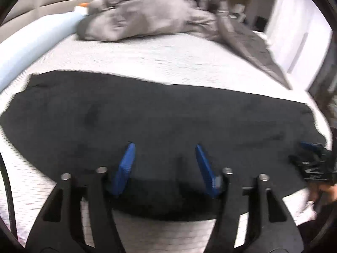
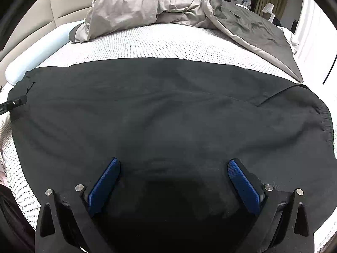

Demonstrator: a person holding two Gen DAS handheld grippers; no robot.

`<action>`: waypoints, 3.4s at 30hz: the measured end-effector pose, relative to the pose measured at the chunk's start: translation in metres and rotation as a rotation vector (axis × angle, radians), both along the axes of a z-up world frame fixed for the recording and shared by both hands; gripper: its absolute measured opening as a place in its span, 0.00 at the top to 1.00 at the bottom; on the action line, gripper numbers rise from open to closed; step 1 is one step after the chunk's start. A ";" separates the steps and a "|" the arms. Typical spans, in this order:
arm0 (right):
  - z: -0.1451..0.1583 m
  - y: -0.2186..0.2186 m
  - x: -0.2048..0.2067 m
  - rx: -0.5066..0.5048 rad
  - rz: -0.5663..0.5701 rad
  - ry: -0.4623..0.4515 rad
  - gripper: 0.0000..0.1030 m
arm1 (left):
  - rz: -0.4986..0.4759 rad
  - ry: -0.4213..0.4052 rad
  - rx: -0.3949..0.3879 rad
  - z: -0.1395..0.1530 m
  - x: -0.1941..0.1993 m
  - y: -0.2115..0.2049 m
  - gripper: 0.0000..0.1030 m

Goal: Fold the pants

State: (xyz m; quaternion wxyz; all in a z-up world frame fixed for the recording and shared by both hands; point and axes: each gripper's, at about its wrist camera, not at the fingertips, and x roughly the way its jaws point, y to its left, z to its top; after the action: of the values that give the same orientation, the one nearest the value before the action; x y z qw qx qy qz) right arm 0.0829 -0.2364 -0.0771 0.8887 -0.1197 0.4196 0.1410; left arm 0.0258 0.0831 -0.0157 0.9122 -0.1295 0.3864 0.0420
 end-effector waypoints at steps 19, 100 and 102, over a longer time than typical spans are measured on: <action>0.001 0.002 -0.005 -0.026 0.000 -0.013 0.00 | 0.190 0.006 -0.085 0.008 0.001 0.008 0.22; 0.024 -0.278 -0.049 0.655 -0.551 -0.051 0.28 | 0.543 -0.100 -0.241 -0.015 -0.120 0.202 0.62; 0.039 -0.283 -0.063 0.586 -0.591 -0.130 0.17 | 0.534 -0.128 -0.200 -0.002 -0.127 0.193 0.41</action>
State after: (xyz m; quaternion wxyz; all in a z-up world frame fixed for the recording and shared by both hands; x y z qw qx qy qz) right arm 0.0195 -0.5189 -0.0383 0.9121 0.2548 0.3209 -0.0146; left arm -0.1013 0.2757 -0.0176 0.8742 -0.3182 0.2826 0.2339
